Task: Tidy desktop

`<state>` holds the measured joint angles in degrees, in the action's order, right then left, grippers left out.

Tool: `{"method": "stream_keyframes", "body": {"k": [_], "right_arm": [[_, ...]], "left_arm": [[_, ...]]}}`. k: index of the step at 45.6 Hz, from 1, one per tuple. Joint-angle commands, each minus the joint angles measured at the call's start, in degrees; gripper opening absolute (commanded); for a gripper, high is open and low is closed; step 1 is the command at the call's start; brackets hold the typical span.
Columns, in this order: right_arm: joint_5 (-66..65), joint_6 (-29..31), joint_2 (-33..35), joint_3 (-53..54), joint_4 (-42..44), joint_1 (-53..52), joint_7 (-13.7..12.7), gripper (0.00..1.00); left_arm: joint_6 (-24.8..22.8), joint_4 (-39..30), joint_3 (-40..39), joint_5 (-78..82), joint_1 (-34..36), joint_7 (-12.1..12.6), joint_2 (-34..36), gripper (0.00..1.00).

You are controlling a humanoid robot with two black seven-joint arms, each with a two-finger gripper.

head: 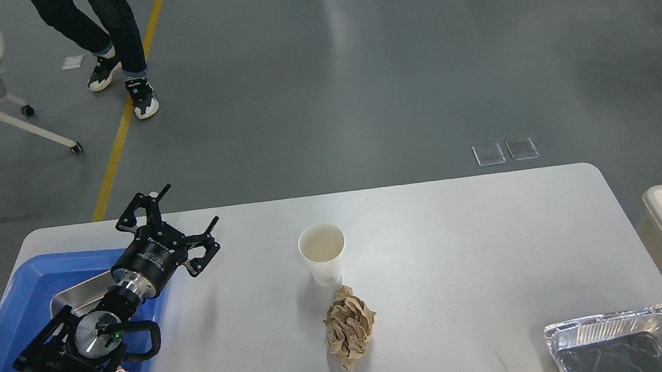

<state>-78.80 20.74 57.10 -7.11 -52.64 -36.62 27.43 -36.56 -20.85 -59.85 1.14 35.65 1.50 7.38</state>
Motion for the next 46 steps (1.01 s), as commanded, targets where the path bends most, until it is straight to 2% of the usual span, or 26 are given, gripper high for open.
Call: {"method": "stream_keyframes", "body": {"k": [1, 22, 25, 27, 33, 46], "right_arm": [[0.66, 0.00, -2.25, 0.00, 2.72, 0.58, 0.08, 1.00], [1.01, -1.14, -4.37, 0.00, 3.07, 0.94, 0.43, 1.00], [1.01, -1.75, -4.37, 0.00, 3.07, 1.02, 0.43, 0.95], [1.01, -2.02, -4.37, 0.00, 3.07, 1.20, 0.43, 0.86], [1.01, -2.28, -4.28, 0.00, 2.99, 1.38, 0.52, 0.51], [0.93, -2.81, -4.28, -0.09, 2.98, 2.87, 1.57, 0.01]], "left_arm": [[-0.01, -0.07, 0.00, 0.00, -0.23, 0.00, 0.18, 0.97], [0.34, -0.16, 0.00, 0.00, -0.58, -0.01, 0.18, 0.97], [0.26, -0.16, 0.00, 0.00, -0.67, -0.09, 0.26, 0.97], [0.26, -0.16, 0.00, 0.00, -0.67, -0.09, 0.35, 0.97], [0.26, -0.16, 0.00, 0.00, -0.67, -0.09, 0.35, 0.97], [0.52, -0.16, 0.00, 0.00, -0.67, -0.09, 0.18, 0.97]]}}
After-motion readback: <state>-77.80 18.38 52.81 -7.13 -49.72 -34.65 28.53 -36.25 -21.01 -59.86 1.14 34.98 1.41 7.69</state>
